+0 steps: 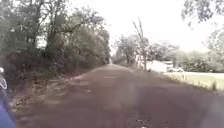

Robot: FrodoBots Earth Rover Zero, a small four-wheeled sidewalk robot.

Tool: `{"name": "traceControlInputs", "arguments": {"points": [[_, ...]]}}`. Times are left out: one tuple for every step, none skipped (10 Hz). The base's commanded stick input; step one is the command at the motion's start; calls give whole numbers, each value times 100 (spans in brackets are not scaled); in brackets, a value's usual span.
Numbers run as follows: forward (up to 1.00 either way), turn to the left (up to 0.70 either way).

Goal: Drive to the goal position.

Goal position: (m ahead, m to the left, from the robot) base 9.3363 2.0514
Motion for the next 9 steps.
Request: {"name": "traceControlInputs", "arguments": {"points": [[70, -1], [70, -1], [70, -1], [70, -1], [70, -1], [70, -1], [70, -1], [70, -1], [70, -1]]}}
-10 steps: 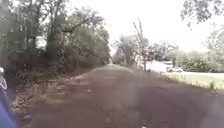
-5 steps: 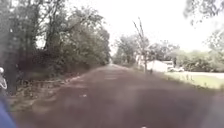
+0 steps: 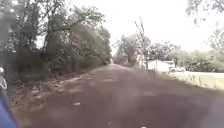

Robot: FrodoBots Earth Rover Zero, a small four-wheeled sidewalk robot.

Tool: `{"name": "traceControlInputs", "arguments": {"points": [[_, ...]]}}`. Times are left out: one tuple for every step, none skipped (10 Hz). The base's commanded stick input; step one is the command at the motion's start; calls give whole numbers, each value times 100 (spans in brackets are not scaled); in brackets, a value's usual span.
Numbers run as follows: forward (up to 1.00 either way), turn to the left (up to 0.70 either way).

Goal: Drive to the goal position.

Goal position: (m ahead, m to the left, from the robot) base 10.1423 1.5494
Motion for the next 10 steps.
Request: {"name": "traceControlInputs", "arguments": {"points": [[70, -1], [70, -1], [70, -1], [70, -1], [70, -1], [70, -1], [70, -1], [70, -1], [70, -1], [70, -1]]}}
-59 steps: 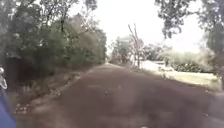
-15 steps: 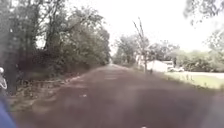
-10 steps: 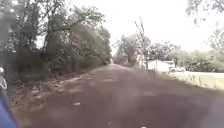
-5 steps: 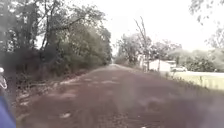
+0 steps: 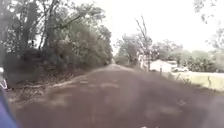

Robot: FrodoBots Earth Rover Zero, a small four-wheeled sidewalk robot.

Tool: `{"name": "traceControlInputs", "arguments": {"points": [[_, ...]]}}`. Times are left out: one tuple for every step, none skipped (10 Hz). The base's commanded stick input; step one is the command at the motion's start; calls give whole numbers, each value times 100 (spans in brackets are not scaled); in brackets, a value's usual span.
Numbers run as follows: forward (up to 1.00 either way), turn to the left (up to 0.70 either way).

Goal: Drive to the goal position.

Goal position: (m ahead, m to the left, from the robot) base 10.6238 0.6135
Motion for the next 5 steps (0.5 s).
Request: {"name": "traceControlInputs", "arguments": {"points": [[70, -1], [70, -1], [70, -1], [70, -1], [70, -1]]}}
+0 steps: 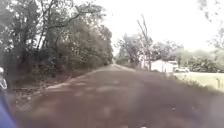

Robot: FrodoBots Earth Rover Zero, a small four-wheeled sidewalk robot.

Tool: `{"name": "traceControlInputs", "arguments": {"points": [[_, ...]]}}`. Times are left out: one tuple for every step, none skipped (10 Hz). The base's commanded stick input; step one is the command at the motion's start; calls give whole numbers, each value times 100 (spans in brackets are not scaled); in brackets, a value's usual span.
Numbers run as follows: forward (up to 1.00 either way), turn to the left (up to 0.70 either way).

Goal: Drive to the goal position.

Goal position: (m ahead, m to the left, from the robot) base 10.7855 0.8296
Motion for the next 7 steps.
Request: {"name": "traceControlInputs", "arguments": {"points": [[70, -1], [70, -1], [70, -1], [70, -1], [70, -1], [70, -1], [70, -1]]}}
